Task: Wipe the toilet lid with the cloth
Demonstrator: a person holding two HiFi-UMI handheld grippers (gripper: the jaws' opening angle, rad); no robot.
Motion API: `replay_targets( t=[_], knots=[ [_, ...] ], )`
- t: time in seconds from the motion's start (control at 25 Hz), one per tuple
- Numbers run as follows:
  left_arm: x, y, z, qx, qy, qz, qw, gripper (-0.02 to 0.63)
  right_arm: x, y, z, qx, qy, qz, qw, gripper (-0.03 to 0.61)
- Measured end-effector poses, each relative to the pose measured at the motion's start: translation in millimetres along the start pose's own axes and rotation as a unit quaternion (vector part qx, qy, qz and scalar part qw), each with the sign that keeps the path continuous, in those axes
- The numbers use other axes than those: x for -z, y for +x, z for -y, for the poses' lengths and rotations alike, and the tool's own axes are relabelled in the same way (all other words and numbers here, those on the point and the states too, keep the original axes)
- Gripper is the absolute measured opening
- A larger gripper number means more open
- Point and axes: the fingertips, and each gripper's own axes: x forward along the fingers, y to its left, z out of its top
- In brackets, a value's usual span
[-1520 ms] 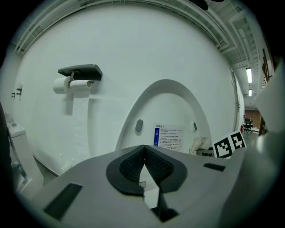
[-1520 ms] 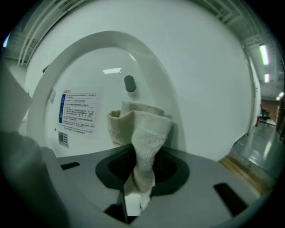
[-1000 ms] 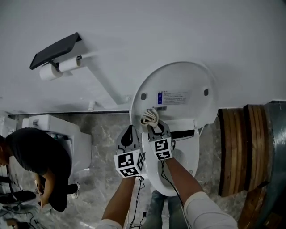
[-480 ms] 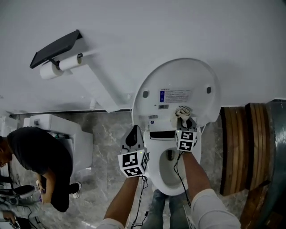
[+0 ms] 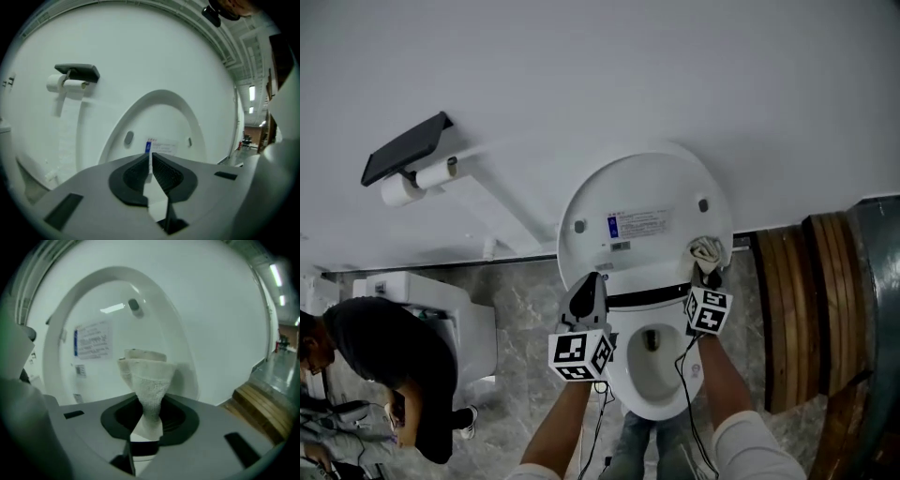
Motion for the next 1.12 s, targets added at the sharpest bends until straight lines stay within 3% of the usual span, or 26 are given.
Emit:
replay_targets(
  t=[0.08,0.12,0.16,0.24,0.4,0.56,0.68,0.8,0.88,1.0,1.12],
  knots=[
    [-43,-4,19,0.049,0.025,0.031,0.9980,0.019,-5,-41,-16,-0.058,0.033,0.004,0.998,0.095],
    [-66,-6,27,0.070,0.046,0.044,0.9956,0.058,-9,-65,-22,-0.084,0.055,0.003,0.995,0.095],
    [-89,-5,33,0.088,0.066,0.052,0.9925,0.172,-14,-88,-27,-0.107,0.077,0.000,0.991,0.095],
    [-126,7,36,0.112,0.108,0.050,0.9866,0.278,-29,-131,-30,-0.139,0.109,-0.005,0.984,0.095],
    [-153,66,18,0.132,0.168,-0.022,0.9765,0.310,-64,-192,-17,-0.150,0.141,0.018,0.978,0.095],
    [-135,114,19,0.208,0.172,-0.120,0.9553,0.311,-79,-237,15,-0.128,0.157,0.048,0.978,0.095],
    [-137,115,24,0.238,0.153,-0.126,0.9509,0.310,-78,-258,35,-0.109,0.181,0.054,0.976,0.095],
    [-139,75,40,0.270,0.147,-0.101,0.9462,0.311,-80,-283,50,-0.094,0.216,0.052,0.970,0.095],
    [-134,33,59,0.305,0.152,-0.093,0.9354,0.311,-92,-302,58,-0.086,0.233,0.061,0.967,0.095],
    [-115,-44,91,0.367,0.163,-0.100,0.9103,0.311,-134,-334,63,-0.099,0.265,0.105,0.953,0.095],
    [-84,-123,118,0.426,0.177,-0.112,0.8800,0.310,-194,-365,58,-0.142,0.235,0.161,0.948,0.095]
  ],
)
